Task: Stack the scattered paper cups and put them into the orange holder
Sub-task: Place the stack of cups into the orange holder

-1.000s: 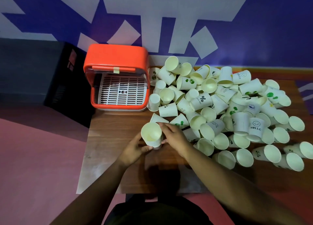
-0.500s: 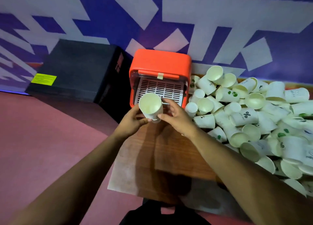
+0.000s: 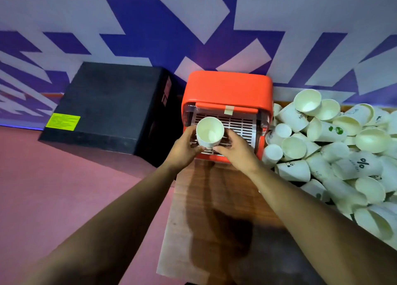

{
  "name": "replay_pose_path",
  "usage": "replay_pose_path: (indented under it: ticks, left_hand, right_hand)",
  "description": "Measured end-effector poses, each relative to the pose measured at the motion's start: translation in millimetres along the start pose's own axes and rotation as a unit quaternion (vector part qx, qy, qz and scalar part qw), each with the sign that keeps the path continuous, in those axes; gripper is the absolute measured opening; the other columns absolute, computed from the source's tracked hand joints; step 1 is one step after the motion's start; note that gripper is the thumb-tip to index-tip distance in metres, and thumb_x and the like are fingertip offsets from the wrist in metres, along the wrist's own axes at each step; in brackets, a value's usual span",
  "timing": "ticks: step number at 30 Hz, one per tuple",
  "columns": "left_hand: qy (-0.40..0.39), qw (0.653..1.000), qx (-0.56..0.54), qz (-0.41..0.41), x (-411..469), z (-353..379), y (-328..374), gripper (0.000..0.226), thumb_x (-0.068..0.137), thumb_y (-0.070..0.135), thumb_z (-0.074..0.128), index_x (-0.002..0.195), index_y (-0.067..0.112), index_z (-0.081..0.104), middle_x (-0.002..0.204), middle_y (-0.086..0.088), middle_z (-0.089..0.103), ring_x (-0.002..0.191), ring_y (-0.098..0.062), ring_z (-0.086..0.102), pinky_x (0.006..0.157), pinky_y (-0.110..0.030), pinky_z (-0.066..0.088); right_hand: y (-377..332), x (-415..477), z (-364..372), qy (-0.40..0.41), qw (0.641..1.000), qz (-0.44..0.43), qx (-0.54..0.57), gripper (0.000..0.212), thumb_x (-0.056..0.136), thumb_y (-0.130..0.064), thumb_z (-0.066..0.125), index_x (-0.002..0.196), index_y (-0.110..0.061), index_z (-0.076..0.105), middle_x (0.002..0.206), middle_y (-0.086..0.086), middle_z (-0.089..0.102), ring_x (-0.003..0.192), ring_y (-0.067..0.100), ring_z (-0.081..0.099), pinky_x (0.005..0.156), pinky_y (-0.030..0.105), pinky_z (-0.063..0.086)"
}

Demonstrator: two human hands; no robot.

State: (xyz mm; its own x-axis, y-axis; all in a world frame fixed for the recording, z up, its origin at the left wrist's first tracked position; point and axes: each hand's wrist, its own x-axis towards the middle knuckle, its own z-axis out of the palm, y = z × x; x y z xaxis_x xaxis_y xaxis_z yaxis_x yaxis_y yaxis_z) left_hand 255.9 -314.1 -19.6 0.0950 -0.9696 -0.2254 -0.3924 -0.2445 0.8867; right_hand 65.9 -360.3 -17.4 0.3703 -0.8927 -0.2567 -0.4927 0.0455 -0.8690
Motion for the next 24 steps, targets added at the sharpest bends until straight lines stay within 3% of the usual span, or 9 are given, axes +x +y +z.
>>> replay_pose_path:
  ticks: [2, 7, 11, 14, 18, 20, 21, 23, 24]
  left_hand:
    - [-0.022, 1.0, -0.017, 0.003, 9, 1, -3, 0.062, 0.08, 0.021, 0.079, 0.133, 0.03, 0.049, 0.132, 0.003, 0.061, 0.124, -0.012, 0.058, 0.107, -0.037, 0.048]
    - [-0.022, 1.0, -0.001, 0.012, 30, 4, -13, 0.057, 0.075, 0.035, 0.078, 0.127, 0.023, 0.06, 0.122, -0.002, 0.068, 0.114, -0.018, 0.064, 0.1, -0.045, 0.053]
    - [0.006, 1.0, 0.001, -0.009, 47, 6, -21, 0.061, 0.076, 0.039, 0.076, 0.134, 0.028, 0.058, 0.128, 0.001, 0.064, 0.12, -0.013, 0.06, 0.104, -0.044, 0.05]
    - [0.034, 0.999, -0.007, -0.031, 57, 7, -21, 0.055, 0.085, 0.029, 0.072, 0.137, 0.029, 0.055, 0.129, 0.008, 0.066, 0.12, -0.008, 0.061, 0.106, -0.041, 0.049]
    - [0.083, 0.995, -0.01, -0.057, 69, 11, -20, 0.041, 0.091, 0.028, 0.067, 0.13, 0.019, 0.057, 0.121, 0.006, 0.069, 0.115, -0.011, 0.063, 0.102, -0.039, 0.051]
    - [0.106, 0.992, -0.016, -0.073, 73, 14, -17, 0.032, 0.093, 0.026, 0.067, 0.122, 0.015, 0.058, 0.114, 0.005, 0.069, 0.11, -0.011, 0.064, 0.095, -0.032, 0.051]
    - [0.116, 0.99, -0.007, -0.079, 76, 16, -15, 0.029, 0.095, 0.026, 0.065, 0.12, 0.014, 0.059, 0.111, 0.004, 0.068, 0.105, -0.012, 0.064, 0.089, -0.027, 0.049]
    - [0.135, 0.987, 0.022, -0.083, 80, 19, -11, 0.025, 0.097, 0.025, 0.062, 0.118, 0.013, 0.06, 0.105, 0.001, 0.068, 0.098, -0.015, 0.063, 0.08, -0.023, 0.043]
    - [0.143, 0.986, 0.033, -0.084, 82, 21, -10, 0.024, 0.097, 0.024, 0.061, 0.118, 0.012, 0.06, 0.103, -0.001, 0.069, 0.097, -0.018, 0.064, 0.079, -0.024, 0.043]
  right_hand:
    - [5, 11, 5, 0.016, 1.0, 0.011, -0.017, 0.05, 0.08, -0.028, 0.077, 0.125, -0.022, 0.055, 0.116, -0.004, 0.067, 0.103, 0.018, 0.065, 0.087, 0.038, 0.052]
    - [17, 28, 10, 0.022, 0.998, 0.021, -0.061, 0.046, 0.088, -0.021, 0.071, 0.13, -0.016, 0.052, 0.114, -0.01, 0.06, 0.099, 0.006, 0.058, 0.06, 0.0, 0.035]
    - [18, 44, 16, 0.05, 0.997, 0.021, -0.048, 0.048, 0.088, -0.02, 0.07, 0.131, -0.016, 0.051, 0.118, -0.01, 0.061, 0.105, 0.007, 0.06, 0.075, 0.009, 0.042]
    - [13, 58, 19, 0.06, 0.996, 0.027, -0.055, 0.04, 0.088, -0.021, 0.069, 0.125, -0.014, 0.055, 0.11, -0.008, 0.064, 0.093, 0.009, 0.062, 0.069, 0.006, 0.041]
    - [11, 79, 27, 0.079, 0.995, 0.037, -0.05, 0.028, 0.087, -0.028, 0.069, 0.11, -0.015, 0.062, 0.108, 0.0, 0.07, 0.098, 0.019, 0.066, 0.084, 0.038, 0.054]
    - [13, 86, 30, 0.089, 0.993, 0.044, -0.069, 0.017, 0.088, -0.029, 0.069, 0.098, -0.018, 0.06, 0.084, -0.003, 0.068, 0.078, 0.018, 0.064, 0.069, 0.023, 0.051]
    - [15, 90, 31, 0.1, 0.991, 0.043, -0.083, 0.018, 0.089, -0.03, 0.068, 0.092, -0.019, 0.055, 0.069, -0.007, 0.058, 0.063, 0.014, 0.056, 0.056, 0.012, 0.041]
    - [13, 94, 33, 0.128, 0.985, 0.043, -0.105, 0.026, 0.09, -0.034, 0.068, 0.087, -0.015, 0.05, 0.056, -0.008, 0.043, 0.049, 0.01, 0.039, 0.041, 0.013, 0.028]
    - [13, 97, 35, 0.135, 0.983, 0.048, -0.113, 0.028, 0.09, -0.036, 0.067, 0.087, -0.011, 0.055, 0.057, -0.004, 0.049, 0.049, 0.014, 0.043, 0.041, 0.015, 0.029]
